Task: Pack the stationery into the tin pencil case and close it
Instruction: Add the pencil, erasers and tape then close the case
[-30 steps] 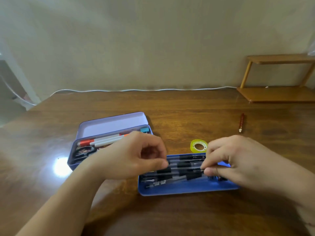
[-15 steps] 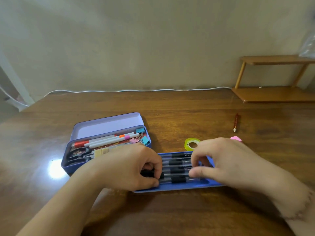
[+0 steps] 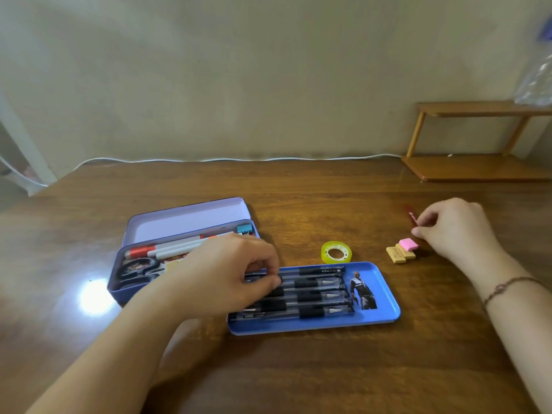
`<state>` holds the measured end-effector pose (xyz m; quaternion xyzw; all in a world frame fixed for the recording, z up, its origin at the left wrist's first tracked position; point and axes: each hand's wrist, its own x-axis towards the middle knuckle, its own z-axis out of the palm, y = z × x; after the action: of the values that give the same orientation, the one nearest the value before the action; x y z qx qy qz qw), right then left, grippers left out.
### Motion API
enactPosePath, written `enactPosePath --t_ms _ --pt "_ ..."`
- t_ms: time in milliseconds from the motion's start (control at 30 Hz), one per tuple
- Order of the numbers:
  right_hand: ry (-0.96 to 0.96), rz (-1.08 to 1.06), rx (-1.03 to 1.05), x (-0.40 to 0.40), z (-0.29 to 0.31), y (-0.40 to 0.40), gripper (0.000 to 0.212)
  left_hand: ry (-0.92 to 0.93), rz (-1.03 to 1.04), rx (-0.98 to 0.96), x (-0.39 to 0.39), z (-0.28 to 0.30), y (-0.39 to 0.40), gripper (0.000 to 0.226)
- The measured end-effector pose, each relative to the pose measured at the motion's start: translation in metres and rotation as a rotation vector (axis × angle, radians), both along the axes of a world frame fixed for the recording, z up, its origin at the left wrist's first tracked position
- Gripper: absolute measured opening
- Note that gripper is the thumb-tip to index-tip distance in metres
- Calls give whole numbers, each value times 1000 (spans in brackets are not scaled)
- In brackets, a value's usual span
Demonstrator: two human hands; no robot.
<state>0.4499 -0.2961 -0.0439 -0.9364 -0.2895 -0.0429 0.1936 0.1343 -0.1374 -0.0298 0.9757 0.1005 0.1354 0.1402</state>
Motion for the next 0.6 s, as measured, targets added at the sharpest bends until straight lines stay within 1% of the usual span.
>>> enactPosePath --t_ms 67,133,167,233,267,300,367,433,533,567,600 --pt "-37 61 104 -9 3 -1 17 -82 79 35 1 -2 2 10" --pt "-93 210 272 -29 11 -3 15 -154 191 55 2 -4 5 10" --pt "-71 321 349 -45 16 -4 15 -189 241 61 3 -5 7 11" --pt "112 603 431 -82 24 -7 17 -256 314 62 4 -5 9 10" --pt "206 746 410 -100 24 -8 17 -284 331 53 4 -4 10 9" --pt "259 862 352 -116 22 -9 17 -303 337 40 4 -5 11 10" --pt "235 998 230 -138 15 -9 15 -316 325 24 5 -5 11 11" --pt "169 1070 164 -146 10 -7 13 -313 280 22 6 -5 10 11" --pt "50 1152 105 -146 9 -5 12 -259 175 0 7 -4 5 21" --pt "5 1150 111 -142 9 -4 13 -229 132 1 7 -4 4 24" --pt "0 1113 144 -136 9 -2 15 -192 87 17 6 -3 3 27"
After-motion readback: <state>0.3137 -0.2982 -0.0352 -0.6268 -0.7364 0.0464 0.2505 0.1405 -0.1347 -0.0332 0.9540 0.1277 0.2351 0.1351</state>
